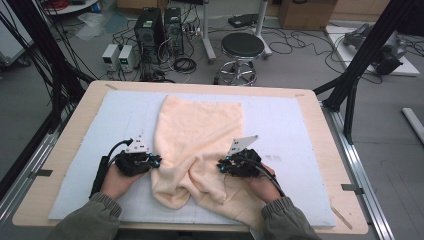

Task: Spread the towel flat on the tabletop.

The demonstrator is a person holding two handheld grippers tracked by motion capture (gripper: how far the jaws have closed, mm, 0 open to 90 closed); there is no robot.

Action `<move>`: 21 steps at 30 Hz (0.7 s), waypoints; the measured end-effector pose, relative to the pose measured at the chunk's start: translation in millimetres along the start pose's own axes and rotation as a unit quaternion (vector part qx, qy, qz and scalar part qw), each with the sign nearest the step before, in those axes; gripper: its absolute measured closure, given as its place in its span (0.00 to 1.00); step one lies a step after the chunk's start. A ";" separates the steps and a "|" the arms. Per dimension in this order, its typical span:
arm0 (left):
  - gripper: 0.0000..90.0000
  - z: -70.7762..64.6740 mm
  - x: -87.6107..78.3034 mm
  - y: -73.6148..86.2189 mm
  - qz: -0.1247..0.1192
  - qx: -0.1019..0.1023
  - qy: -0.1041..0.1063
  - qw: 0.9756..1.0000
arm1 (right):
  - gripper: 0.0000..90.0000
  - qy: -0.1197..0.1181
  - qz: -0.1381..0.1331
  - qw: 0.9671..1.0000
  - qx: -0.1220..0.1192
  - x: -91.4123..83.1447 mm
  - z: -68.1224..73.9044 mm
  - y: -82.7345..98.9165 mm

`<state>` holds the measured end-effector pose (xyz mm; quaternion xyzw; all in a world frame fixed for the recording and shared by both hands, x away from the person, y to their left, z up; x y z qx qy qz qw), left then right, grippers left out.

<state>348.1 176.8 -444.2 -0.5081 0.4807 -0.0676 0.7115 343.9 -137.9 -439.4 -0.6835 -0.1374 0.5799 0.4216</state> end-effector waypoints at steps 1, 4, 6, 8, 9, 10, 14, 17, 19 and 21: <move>0.94 2.0 -1.2 -4.5 -0.012 -0.005 -0.006 1.000 | 0.90 0.006 -0.005 1.000 -0.001 -5.4 -2.4 -2.8; 0.94 10.9 -3.4 -26.0 -0.043 -0.018 -0.028 0.999 | 0.90 0.025 -0.012 1.000 0.001 -20.2 -12.7 -7.8; 0.94 17.4 0.6 -39.7 -0.058 -0.032 -0.039 0.997 | 0.90 0.042 -0.018 0.999 0.021 -31.3 -25.7 -7.5; 0.94 25.3 9.5 -49.9 -0.061 -0.037 -0.053 0.996 | 0.90 0.064 -0.016 0.997 0.038 -38.1 -41.8 -2.9; 0.93 28.6 15.2 -53.0 -0.058 -0.045 -0.052 0.996 | 0.90 0.071 -0.017 0.996 0.050 -39.8 -48.6 -0.4; 0.92 30.5 21.1 -55.1 -0.055 -0.050 -0.051 0.996 | 0.89 0.076 -0.020 0.994 0.070 -40.7 -57.8 3.7; 0.73 25.2 28.5 -57.1 -0.046 -0.045 -0.050 0.997 | 0.80 0.074 0.005 0.990 0.120 -28.2 -77.4 20.1; 0.63 17.9 18.7 -54.8 -0.044 -0.028 -0.044 0.998 | 0.72 0.080 -0.003 0.990 0.114 -29.9 -75.4 18.2; 0.61 14.0 9.1 -51.6 -0.048 -0.019 -0.041 0.998 | 0.70 0.086 -0.014 0.991 0.105 -37.6 -71.1 15.2; 0.59 9.0 -0.2 -47.1 -0.051 -0.014 -0.032 0.998 | 0.68 0.089 -0.022 0.992 0.089 -46.4 -63.6 13.6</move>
Point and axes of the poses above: each handheld gripper's, and its own axes: x roughly forward along the jaws, y roughly out of its underside, z roughly to its left, the point moved 4 cm from there along x, roughly forward along the jaws
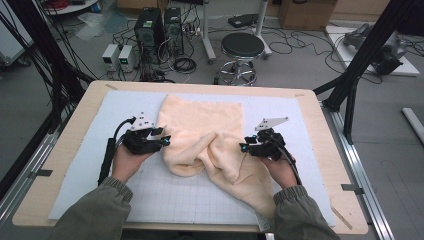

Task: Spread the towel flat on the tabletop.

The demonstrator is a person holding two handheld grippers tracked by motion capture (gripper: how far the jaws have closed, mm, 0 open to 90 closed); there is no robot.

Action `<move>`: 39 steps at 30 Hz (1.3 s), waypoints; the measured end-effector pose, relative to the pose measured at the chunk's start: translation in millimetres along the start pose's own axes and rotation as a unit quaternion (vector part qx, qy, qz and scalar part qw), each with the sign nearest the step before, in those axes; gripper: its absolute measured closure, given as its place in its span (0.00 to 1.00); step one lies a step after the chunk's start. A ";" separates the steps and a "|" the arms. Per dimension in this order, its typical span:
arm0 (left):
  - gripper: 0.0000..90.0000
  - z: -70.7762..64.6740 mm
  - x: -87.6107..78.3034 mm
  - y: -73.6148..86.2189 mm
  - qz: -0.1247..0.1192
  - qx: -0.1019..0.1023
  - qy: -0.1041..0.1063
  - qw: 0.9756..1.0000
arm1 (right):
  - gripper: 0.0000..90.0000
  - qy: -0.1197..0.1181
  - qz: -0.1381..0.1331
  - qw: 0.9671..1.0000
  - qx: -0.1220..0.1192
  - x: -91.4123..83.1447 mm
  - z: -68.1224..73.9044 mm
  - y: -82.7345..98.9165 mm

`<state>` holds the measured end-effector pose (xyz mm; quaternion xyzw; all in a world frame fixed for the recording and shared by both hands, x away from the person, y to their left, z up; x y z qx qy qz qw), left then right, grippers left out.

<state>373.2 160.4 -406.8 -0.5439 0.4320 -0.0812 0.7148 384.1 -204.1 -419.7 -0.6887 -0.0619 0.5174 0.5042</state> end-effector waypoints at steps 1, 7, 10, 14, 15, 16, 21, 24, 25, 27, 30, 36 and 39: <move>0.58 -2.2 -3.9 2.0 0.000 0.003 0.002 1.000 | 0.67 -0.001 -0.005 1.000 -0.009 -4.8 3.2 0.3; 0.55 -27.4 -30.6 24.2 -0.015 0.016 0.022 1.000 | 0.62 -0.011 -0.032 0.998 -0.044 -27.8 28.7 10.7; 0.56 -48.7 -33.4 40.8 -0.006 0.028 0.051 0.998 | 0.61 -0.025 -0.043 0.997 -0.057 -33.2 41.4 17.3; 0.58 -68.3 -22.5 51.0 0.018 0.043 0.080 0.996 | 0.59 -0.050 -0.042 0.995 -0.077 -29.7 57.9 27.5; 0.59 -70.3 -19.4 51.1 0.023 0.048 0.083 0.995 | 0.59 -0.054 -0.037 0.995 -0.082 -26.7 61.0 30.6; 0.59 -73.4 -13.4 51.3 0.028 0.051 0.088 0.994 | 0.58 -0.058 -0.033 0.994 -0.084 -24.4 63.0 32.9; 0.59 -77.2 13.5 49.7 0.052 0.056 0.085 0.993 | 0.56 -0.081 -0.008 0.993 -0.080 -7.3 68.6 47.9; 0.60 -80.4 27.5 49.3 0.067 0.064 0.072 0.993 | 0.56 -0.090 0.006 0.993 -0.082 -1.1 70.5 51.1; 0.61 -81.2 30.7 49.5 0.068 0.063 0.069 0.993 | 0.56 -0.089 0.014 0.992 -0.085 1.5 71.4 52.0; 0.65 -81.6 34.7 47.7 0.064 0.056 0.066 0.994 | 0.58 -0.089 0.021 0.992 -0.090 6.7 72.4 52.9; 0.77 -82.1 35.5 47.0 0.062 0.063 0.064 0.994 | 0.67 -0.088 0.027 0.991 -0.096 10.1 74.1 52.2; 0.93 -81.0 23.6 43.8 0.062 0.065 0.072 0.993 | 0.89 -0.098 0.031 0.988 -0.111 11.0 79.3 44.2; 0.93 -80.0 7.9 40.2 0.052 0.067 0.075 0.994 | 0.91 -0.106 0.025 0.987 -0.115 7.6 85.0 38.1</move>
Point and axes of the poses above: each handheld gripper's, and its own axes: x roughly forward along the jaws, y roughly out of its underside, z roughly to its left, the point moved 4 cm from there along x, roughly forward along the jaws
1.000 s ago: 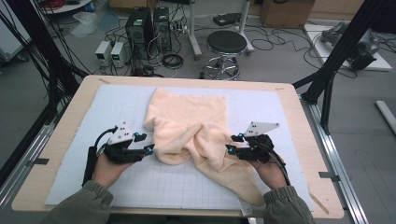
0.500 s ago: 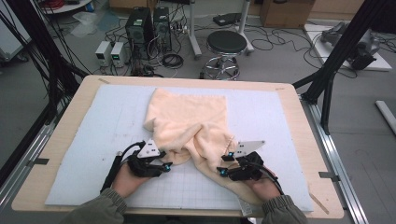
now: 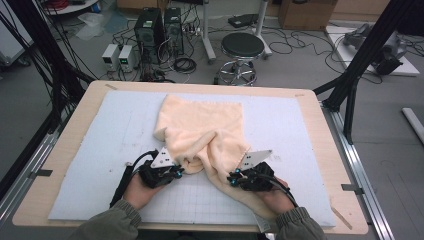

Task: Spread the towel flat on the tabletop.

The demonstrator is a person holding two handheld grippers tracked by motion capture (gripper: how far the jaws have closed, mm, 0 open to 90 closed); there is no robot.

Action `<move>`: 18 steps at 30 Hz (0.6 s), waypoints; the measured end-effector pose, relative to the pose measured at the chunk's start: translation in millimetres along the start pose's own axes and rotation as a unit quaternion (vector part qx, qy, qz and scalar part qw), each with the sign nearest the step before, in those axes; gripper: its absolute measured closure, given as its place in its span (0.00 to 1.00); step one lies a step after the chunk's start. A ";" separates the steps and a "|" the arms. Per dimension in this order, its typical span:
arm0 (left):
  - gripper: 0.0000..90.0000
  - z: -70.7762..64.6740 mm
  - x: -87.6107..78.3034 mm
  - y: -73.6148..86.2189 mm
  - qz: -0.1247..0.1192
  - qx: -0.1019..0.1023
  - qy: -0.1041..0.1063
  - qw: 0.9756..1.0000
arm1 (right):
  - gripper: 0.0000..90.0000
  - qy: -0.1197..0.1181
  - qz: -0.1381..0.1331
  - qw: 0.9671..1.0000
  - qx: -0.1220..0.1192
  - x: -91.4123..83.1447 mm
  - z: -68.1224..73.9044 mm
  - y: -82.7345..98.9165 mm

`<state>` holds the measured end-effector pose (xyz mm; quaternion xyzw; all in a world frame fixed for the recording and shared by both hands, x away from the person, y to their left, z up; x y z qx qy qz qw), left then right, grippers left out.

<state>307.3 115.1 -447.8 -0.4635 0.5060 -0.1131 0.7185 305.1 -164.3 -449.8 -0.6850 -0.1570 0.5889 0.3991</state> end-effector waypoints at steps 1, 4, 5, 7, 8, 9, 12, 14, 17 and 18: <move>0.93 0.5 -9.8 -0.5 -0.006 0.003 0.001 1.000 | 0.91 -0.005 -0.005 1.000 -0.001 -1.2 1.9 -2.5; 0.94 5.1 -38.1 -0.9 -0.028 -0.003 -0.006 1.000 | 0.92 -0.010 -0.026 1.000 -0.013 -10.3 11.0 -16.5; 0.94 7.5 -48.4 -1.0 -0.037 -0.006 -0.008 0.999 | 0.92 -0.011 -0.036 0.999 -0.015 -14.3 14.0 -21.8; 0.94 12.5 -67.2 -1.4 -0.048 -0.008 -0.016 0.999 | 0.92 -0.010 -0.055 0.998 -0.025 -23.4 19.5 -32.5; 0.94 15.4 -77.5 -1.8 -0.055 -0.011 -0.021 0.998 | 0.92 -0.010 -0.060 0.998 -0.026 -27.0 21.7 -36.3; 0.94 18.5 -87.3 -2.3 -0.061 -0.013 -0.025 0.998 | 0.92 -0.007 -0.066 0.997 -0.031 -31.6 23.3 -41.1; 0.94 30.6 -108.7 -5.6 -0.070 -0.014 -0.043 0.997 | 0.92 0.010 -0.079 0.996 -0.034 -43.0 21.8 -52.9; 0.94 39.6 -111.8 -8.7 -0.075 -0.022 -0.051 0.996 | 0.92 0.023 -0.075 0.997 -0.027 -45.3 15.5 -55.7; 0.94 54.1 -103.1 -10.8 -0.072 -0.030 -0.063 0.995 | 0.93 0.050 -0.071 0.996 -0.009 -44.6 -4.1 -54.6; 0.94 60.4 -96.3 -9.9 -0.066 -0.036 -0.064 0.995 | 0.93 0.061 -0.064 0.996 0.004 -43.0 -13.0 -51.8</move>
Point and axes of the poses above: each handheld gripper's, and its own axes: x roughly forward along the jaws, y roughly out of its underside, z roughly to its left, the point moved 4 cm from there along x, roughly forward along the jaws
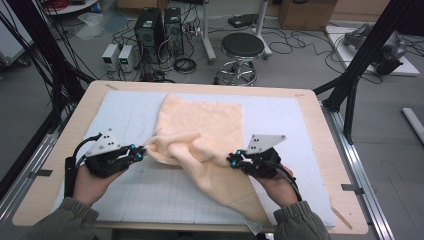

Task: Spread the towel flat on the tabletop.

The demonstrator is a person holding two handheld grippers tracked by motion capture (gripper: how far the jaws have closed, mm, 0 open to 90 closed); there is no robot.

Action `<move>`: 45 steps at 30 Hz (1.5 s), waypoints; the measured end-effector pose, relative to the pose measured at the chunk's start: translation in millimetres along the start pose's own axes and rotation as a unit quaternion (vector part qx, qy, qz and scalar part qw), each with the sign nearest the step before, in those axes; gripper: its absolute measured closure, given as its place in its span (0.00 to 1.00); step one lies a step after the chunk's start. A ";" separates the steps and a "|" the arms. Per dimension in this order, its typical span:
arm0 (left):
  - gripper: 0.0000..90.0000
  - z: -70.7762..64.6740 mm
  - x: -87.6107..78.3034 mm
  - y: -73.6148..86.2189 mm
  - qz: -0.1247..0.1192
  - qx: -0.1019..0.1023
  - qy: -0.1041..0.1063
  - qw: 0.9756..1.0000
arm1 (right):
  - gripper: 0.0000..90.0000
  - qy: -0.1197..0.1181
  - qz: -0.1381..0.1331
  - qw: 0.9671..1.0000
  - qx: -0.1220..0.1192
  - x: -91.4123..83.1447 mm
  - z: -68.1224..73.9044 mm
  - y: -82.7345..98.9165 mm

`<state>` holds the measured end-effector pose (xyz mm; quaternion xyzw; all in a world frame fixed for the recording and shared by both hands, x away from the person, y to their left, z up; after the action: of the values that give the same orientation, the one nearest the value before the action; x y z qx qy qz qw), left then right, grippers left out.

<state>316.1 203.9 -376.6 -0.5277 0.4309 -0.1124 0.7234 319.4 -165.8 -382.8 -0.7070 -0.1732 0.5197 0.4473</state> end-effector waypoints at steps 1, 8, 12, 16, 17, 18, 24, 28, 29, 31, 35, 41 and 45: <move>0.94 6.7 10.6 3.3 0.006 -0.013 -0.003 1.000 | 0.93 0.009 0.007 1.000 0.012 2.9 -9.6 4.3; 0.94 30.3 60.9 22.0 0.056 -0.045 -0.024 0.997 | 0.93 0.052 0.076 0.991 0.095 30.0 -69.2 50.1; 0.92 33.2 69.4 25.3 0.065 -0.049 -0.025 0.996 | 0.91 0.044 0.080 0.989 0.115 41.5 -78.6 60.7; 0.75 32.7 52.8 21.2 0.049 -0.053 -0.022 0.997 | 0.80 0.049 0.060 0.992 0.101 32.3 -71.8 52.5; 0.73 32.8 47.0 19.8 0.041 -0.055 -0.021 0.997 | 0.77 0.049 0.053 0.992 0.099 28.2 -70.0 50.6; 0.70 32.5 42.5 18.7 0.034 -0.055 -0.023 0.998 | 0.75 0.050 0.048 0.993 0.098 23.6 -68.1 49.0; 0.64 23.2 15.7 12.8 0.003 -0.049 -0.014 0.999 | 0.67 0.062 0.022 0.995 0.078 -5.9 -52.2 42.2; 0.63 -0.8 21.7 13.8 0.002 -0.026 0.015 1.000 | 0.65 0.060 0.004 0.996 0.059 -16.4 -39.6 40.0; 0.63 -5.5 24.9 14.4 0.003 -0.022 0.021 1.000 | 0.65 0.056 0.005 0.997 0.055 -16.8 -34.7 41.0; 0.64 -18.4 37.7 18.1 0.015 -0.010 0.037 0.999 | 0.64 0.044 0.004 0.998 0.049 -14.7 -27.4 43.4; 0.69 -31.3 62.2 28.6 0.048 -0.001 0.059 0.997 | 0.62 0.013 0.011 0.999 0.034 -2.6 -10.5 50.7; 0.76 -34.4 90.4 38.7 0.083 -0.006 0.057 0.995 | 0.60 -0.019 0.042 0.999 0.021 18.4 2.2 64.1; 0.76 -34.9 102.0 41.5 0.094 -0.004 0.050 0.994 | 0.60 -0.031 0.055 0.998 0.027 25.8 3.1 69.0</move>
<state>339.6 135.0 -466.3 -0.4813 0.5143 -0.0685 0.7065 311.8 -183.3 -454.0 -0.6870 -0.1336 0.5695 0.4312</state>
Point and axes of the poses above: each handheld gripper's, and its own axes: x roughly forward along the jaws, y roughly out of its underside, z roughly to its left, the point moved 4 cm from there along x, roughly forward along the jaws
